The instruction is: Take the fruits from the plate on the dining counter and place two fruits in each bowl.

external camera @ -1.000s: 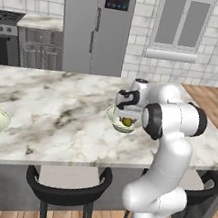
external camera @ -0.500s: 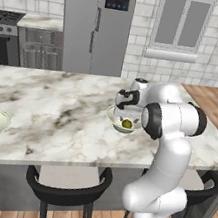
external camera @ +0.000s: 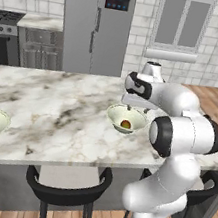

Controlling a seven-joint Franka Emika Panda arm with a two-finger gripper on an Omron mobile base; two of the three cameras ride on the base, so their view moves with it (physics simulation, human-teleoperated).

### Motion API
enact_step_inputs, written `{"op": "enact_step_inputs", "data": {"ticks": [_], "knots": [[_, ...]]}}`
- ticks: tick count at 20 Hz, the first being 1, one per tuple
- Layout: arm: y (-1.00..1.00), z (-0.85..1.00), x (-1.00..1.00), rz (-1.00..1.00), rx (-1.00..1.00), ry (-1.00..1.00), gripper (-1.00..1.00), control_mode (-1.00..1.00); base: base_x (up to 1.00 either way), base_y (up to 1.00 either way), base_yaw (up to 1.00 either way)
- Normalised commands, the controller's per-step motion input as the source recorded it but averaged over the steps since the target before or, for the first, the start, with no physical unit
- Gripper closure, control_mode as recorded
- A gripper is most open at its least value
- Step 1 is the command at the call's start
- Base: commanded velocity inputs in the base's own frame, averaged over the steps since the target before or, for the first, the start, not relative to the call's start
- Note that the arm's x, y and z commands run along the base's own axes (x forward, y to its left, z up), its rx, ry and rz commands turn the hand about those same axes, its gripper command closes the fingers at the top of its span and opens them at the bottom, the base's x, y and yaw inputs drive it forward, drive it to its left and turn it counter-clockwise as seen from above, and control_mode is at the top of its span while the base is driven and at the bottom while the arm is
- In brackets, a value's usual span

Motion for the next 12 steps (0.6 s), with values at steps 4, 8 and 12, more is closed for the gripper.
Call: {"op": "enact_step_inputs", "data": {"ticks": [4, 8, 12], "knots": [[-0.17, 0.07, -1.00, 0.00, 0.01, -0.07, -1.00, -1.00, 0.00, 0.00, 0.00], [0.10, 0.12, -0.98, 0.00, 0.00, -0.01, -1.00, -1.00, 0.00, 0.00, 0.00], [0.15, 0.27, -0.81, 0.00, 0.00, 0.02, -1.00, -1.00, 0.00, 0.00, 0.00]]}}
